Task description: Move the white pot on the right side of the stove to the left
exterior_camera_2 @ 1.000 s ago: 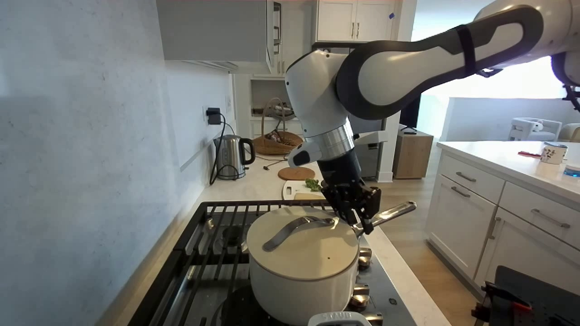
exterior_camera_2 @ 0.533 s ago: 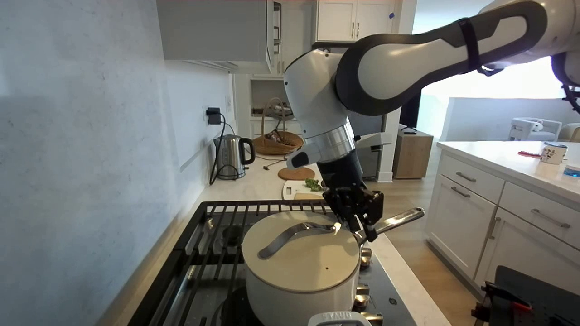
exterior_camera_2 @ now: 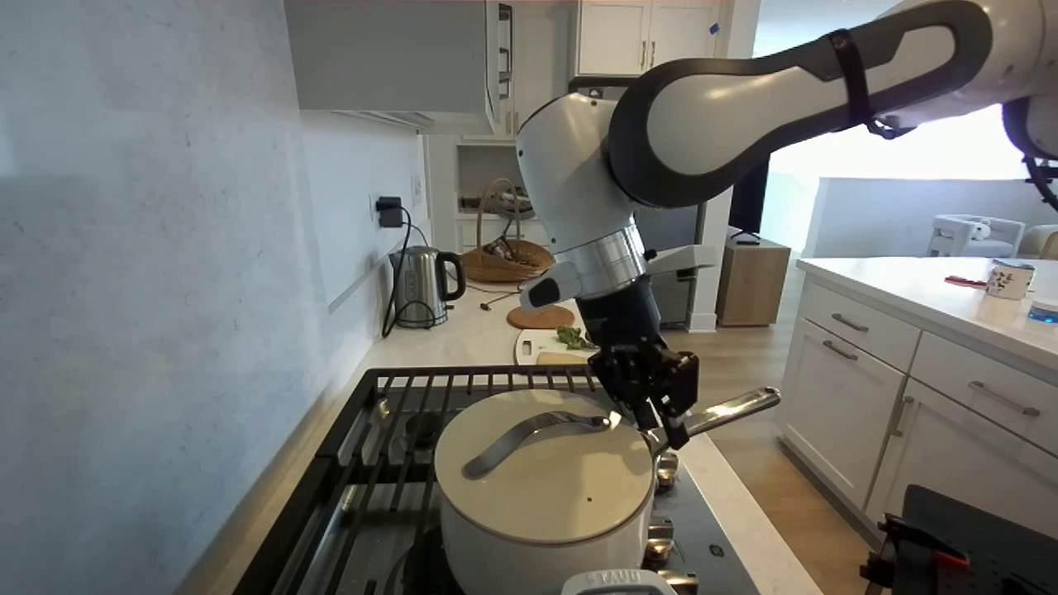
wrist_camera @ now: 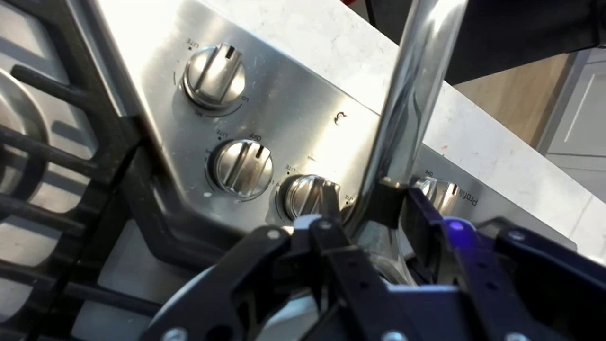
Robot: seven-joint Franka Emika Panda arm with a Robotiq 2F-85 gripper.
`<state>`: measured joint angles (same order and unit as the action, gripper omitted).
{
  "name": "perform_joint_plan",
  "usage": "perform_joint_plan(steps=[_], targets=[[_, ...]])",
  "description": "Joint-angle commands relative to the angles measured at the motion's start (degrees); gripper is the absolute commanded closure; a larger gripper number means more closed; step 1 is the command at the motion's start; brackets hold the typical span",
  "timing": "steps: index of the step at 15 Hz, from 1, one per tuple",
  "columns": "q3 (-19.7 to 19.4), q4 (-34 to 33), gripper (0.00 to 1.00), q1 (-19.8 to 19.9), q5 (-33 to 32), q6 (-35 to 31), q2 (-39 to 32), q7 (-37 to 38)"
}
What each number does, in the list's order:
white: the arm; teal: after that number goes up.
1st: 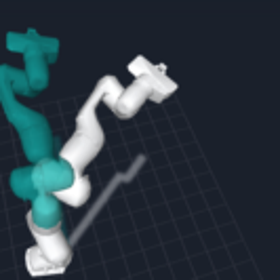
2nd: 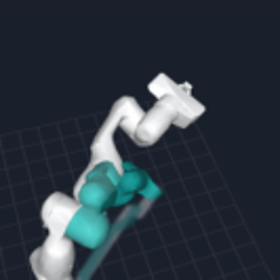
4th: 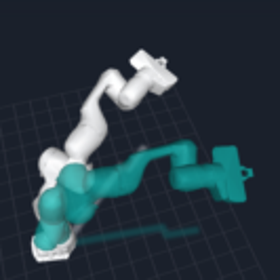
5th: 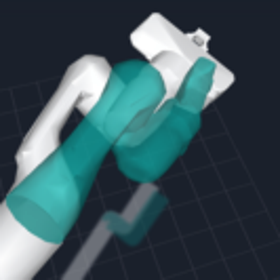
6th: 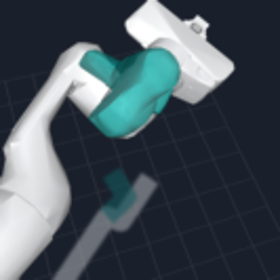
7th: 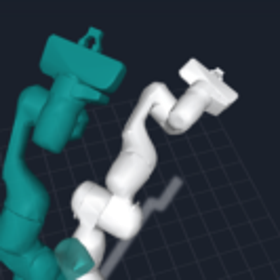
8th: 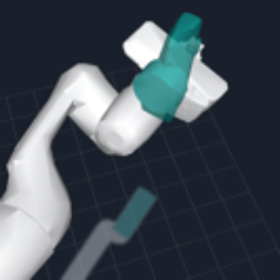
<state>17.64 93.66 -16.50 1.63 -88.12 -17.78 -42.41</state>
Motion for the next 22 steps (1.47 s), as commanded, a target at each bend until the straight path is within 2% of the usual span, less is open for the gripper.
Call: perform_joint_plan(steps=[1,10,14,15,16,20,21,22], targets=[[0.91,-2.72,0.86,-0.47,2.91,-1.45,-1.86,2.62],[0.64,-5.9,0.86,-0.68,2.99,-4.53,-4.43,4.34],[0.51,-7.15,0.86,-0.71,2.74,-3.32,-5.38,4.62],[0.5,-7.57,0.36,-0.74,2.78,-2.83,-5.59,4.84],[0.5,-7.83,0.35,-0.73,2.82,-2.57,-5.75,4.83],[0.6,-11.01,0.06,-1.12,2.95,0.51,-7.77,4.81],[0.63,-11.85,0.01,-1.25,2.83,1.1,-8.25,4.96],[0.63,-12.53,0.0,-1.33,2.77,1.68,-8.54,5.16]])
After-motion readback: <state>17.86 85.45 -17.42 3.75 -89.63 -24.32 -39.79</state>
